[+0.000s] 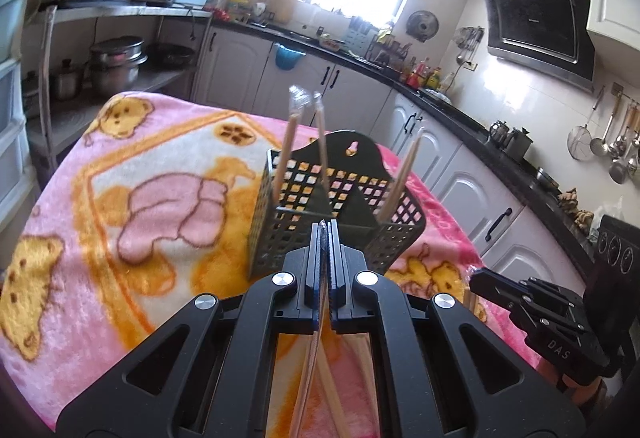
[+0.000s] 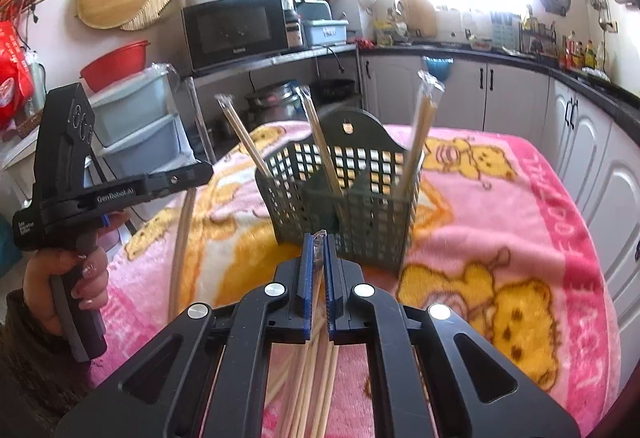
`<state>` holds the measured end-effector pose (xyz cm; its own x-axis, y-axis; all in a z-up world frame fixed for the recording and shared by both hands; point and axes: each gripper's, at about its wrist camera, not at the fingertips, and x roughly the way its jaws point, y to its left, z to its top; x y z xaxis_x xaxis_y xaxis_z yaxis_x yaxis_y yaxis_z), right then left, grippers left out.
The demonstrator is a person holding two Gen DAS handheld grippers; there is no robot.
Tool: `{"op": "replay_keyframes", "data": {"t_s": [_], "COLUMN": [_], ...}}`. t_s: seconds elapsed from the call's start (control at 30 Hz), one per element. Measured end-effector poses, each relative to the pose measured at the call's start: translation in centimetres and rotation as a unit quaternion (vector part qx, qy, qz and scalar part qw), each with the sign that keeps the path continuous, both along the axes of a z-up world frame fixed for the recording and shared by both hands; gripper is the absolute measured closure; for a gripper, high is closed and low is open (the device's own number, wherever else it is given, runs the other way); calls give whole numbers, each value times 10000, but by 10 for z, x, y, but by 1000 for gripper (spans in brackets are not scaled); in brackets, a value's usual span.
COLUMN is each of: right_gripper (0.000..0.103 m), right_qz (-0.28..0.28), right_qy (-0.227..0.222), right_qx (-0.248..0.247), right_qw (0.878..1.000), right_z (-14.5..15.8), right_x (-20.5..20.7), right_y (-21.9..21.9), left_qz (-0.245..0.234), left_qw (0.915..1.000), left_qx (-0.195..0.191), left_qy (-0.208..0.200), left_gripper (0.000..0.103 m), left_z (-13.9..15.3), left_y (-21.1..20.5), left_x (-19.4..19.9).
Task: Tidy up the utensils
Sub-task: 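Lift both chopstick pairs upright and carry them over the green caddy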
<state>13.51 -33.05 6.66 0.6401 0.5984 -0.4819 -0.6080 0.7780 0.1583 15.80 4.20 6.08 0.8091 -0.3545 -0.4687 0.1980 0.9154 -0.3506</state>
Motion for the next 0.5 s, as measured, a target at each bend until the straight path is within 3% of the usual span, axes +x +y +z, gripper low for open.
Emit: {"op": "replay_keyframes", "data": {"t_s": [0.5], "right_gripper": [98], "right_qz": [71], "right_qy": [-559], "right_qx": [232], "right_qw": [9981], "right_z": [40], "right_x": [7], "right_y": [-2], "left_qz": [-188], "left_qw": [9995], "left_qx": [78], "left_qy": [-244], "left_gripper": [102], "left_z": [31], "left_y": [-21], "left_x": [6]}}
